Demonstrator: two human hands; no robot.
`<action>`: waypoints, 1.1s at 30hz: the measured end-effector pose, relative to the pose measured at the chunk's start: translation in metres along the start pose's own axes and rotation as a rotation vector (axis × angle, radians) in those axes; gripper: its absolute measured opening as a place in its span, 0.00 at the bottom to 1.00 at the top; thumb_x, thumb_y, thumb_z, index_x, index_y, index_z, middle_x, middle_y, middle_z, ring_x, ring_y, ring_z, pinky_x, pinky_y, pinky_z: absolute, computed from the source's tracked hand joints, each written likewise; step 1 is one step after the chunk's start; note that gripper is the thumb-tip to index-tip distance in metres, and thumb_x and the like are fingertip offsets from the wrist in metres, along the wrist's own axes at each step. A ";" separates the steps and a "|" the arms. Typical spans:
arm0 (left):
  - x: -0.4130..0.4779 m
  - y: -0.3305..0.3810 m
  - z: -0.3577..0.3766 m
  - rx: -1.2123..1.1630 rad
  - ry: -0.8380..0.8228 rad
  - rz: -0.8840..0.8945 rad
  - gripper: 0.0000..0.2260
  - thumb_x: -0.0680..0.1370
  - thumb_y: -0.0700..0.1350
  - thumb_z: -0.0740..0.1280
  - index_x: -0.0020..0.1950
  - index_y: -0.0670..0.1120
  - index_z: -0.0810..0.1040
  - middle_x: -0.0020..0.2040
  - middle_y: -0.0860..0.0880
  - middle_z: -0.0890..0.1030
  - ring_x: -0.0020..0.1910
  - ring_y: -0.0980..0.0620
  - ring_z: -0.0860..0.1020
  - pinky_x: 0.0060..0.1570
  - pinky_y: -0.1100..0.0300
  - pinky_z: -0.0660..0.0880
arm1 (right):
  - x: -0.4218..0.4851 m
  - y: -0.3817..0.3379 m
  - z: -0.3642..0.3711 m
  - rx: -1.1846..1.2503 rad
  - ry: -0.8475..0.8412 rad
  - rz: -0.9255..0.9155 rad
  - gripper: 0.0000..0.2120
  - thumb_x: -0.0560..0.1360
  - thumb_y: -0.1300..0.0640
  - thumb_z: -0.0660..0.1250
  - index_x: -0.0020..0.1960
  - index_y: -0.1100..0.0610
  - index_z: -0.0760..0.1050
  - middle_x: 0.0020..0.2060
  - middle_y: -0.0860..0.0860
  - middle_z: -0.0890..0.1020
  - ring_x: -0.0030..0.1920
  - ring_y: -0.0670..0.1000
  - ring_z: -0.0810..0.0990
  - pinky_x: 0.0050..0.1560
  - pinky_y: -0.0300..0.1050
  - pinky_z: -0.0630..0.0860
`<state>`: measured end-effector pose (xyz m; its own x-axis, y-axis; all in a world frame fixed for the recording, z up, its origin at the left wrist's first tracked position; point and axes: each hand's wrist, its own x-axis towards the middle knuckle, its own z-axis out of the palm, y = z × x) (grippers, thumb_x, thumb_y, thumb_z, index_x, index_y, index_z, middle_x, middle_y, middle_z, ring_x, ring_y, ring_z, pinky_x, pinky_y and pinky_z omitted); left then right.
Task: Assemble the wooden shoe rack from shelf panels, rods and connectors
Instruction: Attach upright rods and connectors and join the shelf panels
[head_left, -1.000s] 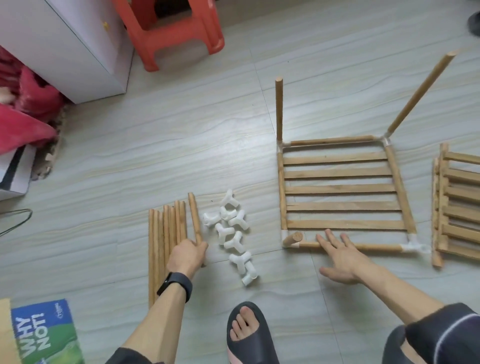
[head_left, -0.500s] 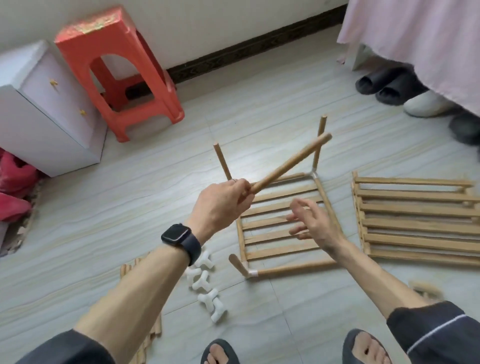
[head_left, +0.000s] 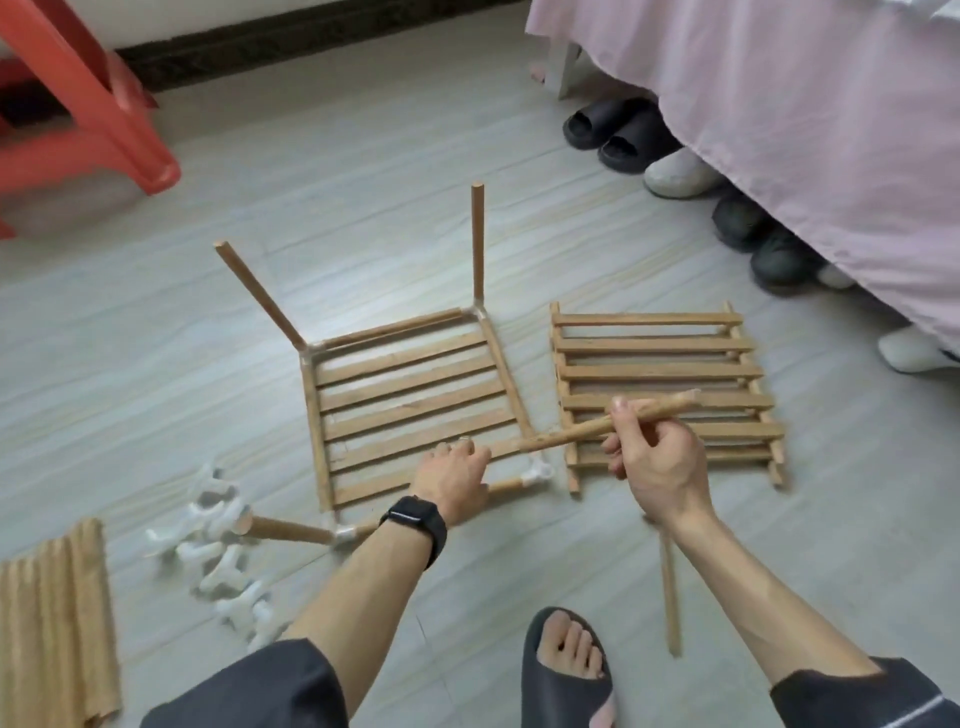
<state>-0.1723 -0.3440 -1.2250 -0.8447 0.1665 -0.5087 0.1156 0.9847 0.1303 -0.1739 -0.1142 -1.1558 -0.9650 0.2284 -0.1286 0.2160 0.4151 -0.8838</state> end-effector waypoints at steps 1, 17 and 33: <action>0.005 0.003 0.018 0.002 -0.058 -0.025 0.19 0.83 0.49 0.61 0.74 0.51 0.66 0.77 0.44 0.64 0.71 0.37 0.66 0.66 0.43 0.68 | 0.001 0.009 -0.005 -0.029 0.003 0.004 0.17 0.78 0.35 0.63 0.38 0.43 0.81 0.30 0.46 0.84 0.30 0.46 0.83 0.40 0.48 0.80; 0.014 -0.020 0.064 -0.004 -0.208 -0.153 0.25 0.87 0.44 0.51 0.77 0.71 0.56 0.83 0.52 0.41 0.78 0.30 0.47 0.67 0.33 0.67 | 0.003 0.045 -0.004 -0.178 -0.004 -0.078 0.19 0.81 0.41 0.64 0.35 0.47 0.79 0.29 0.40 0.83 0.30 0.39 0.82 0.36 0.26 0.72; 0.012 -0.018 0.062 0.010 -0.231 -0.151 0.26 0.87 0.43 0.49 0.79 0.69 0.51 0.83 0.51 0.39 0.79 0.30 0.44 0.70 0.30 0.62 | 0.010 0.027 -0.003 -0.427 -0.164 -0.190 0.16 0.81 0.40 0.62 0.35 0.38 0.77 0.32 0.43 0.83 0.39 0.44 0.84 0.43 0.41 0.77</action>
<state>-0.1522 -0.3568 -1.2864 -0.7114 0.0239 -0.7023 0.0034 0.9995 0.0305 -0.1767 -0.0982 -1.1801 -0.9965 -0.0135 -0.0828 0.0427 0.7676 -0.6395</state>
